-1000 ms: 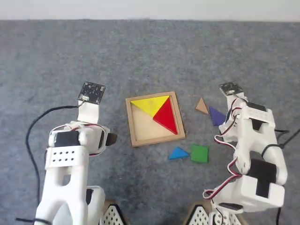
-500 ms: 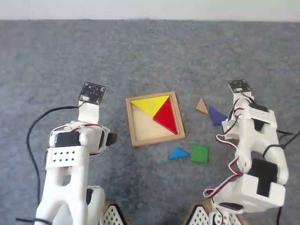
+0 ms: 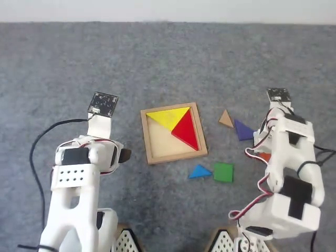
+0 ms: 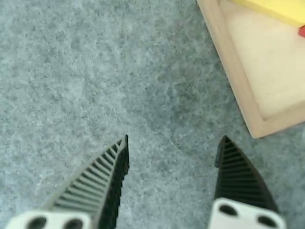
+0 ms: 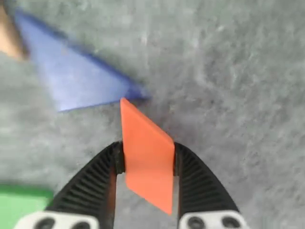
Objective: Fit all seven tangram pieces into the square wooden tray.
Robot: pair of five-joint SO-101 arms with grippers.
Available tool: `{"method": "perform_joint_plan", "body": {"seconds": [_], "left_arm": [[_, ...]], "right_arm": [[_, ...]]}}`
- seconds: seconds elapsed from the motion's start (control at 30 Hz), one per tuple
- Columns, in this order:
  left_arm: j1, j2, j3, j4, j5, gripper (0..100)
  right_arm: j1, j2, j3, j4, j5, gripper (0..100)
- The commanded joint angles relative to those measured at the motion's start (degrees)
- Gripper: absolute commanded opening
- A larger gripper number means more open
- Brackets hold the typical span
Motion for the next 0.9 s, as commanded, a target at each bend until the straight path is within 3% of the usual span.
{"method": "perform_joint_plan", "body": {"seconds": [0.0,0.07,0.2,0.4,0.63,0.87], "left_arm": [[-0.18,-1.41,-0.48,-1.14,0.26,28],[-2.37,-1.05,-0.75,-1.32,0.26,28],[-13.36,-0.97,-4.62,-1.14,-1.41,28],[-22.33,-0.88,-7.08,-1.41,-2.37,28],[-30.77,-0.88,-9.54,-1.49,-2.46,28],[-33.23,-0.88,-10.07,-1.49,-2.46,28]], "right_arm": [[-9.01,-10.24,-4.13,5.58,-3.60,2.4],[-16.48,-13.85,-4.13,7.16,-6.33,2.3],[-30.99,-15.08,-6.15,8.22,-12.66,2.0],[-44.26,-4.09,-21.71,12.09,-21.36,1.9],[-53.23,13.49,-39.38,12.26,-26.81,1.9],[-53.76,26.68,-52.48,12.62,-28.66,0.6]]}}
